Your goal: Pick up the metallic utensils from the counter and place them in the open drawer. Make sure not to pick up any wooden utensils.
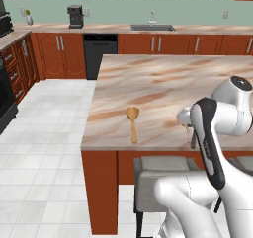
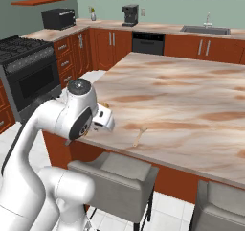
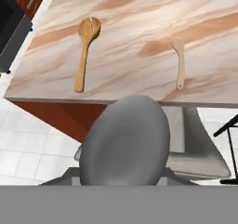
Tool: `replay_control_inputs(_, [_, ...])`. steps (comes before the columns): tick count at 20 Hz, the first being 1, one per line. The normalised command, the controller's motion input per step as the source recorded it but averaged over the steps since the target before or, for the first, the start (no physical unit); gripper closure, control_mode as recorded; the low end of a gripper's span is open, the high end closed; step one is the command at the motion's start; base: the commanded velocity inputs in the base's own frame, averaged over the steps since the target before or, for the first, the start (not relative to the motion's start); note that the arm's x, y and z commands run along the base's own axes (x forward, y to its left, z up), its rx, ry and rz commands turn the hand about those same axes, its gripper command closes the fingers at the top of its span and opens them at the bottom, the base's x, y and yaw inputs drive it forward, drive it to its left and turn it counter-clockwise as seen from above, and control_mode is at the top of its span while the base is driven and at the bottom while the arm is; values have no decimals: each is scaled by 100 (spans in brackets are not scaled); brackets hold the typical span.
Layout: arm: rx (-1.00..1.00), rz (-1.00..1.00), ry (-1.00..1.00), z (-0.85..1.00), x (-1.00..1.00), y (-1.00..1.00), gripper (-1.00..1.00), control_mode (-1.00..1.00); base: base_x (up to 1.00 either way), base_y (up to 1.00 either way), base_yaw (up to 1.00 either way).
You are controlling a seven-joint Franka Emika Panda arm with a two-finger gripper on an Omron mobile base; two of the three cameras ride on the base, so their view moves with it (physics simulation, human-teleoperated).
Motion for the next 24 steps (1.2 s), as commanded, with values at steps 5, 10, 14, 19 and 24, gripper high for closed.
replay_control_inputs(5, [-5, 1, 11, 0, -17, 9, 100, 100, -41, 5, 0])
replay_control_inputs(10, [0, 0, 0, 0, 0, 0, 100, 100, -91, -37, -2])
replay_control_inputs(14, [0, 0, 0, 0, 0, 0, 100, 100, -74, -97, -11])
replay_control_inputs(19, [0, 0, 0, 0, 0, 0, 100, 100, -41, -100, -20])
replay_control_inputs(24, [0, 0, 0, 0, 0, 0, 100, 100, -10, -100, -18])
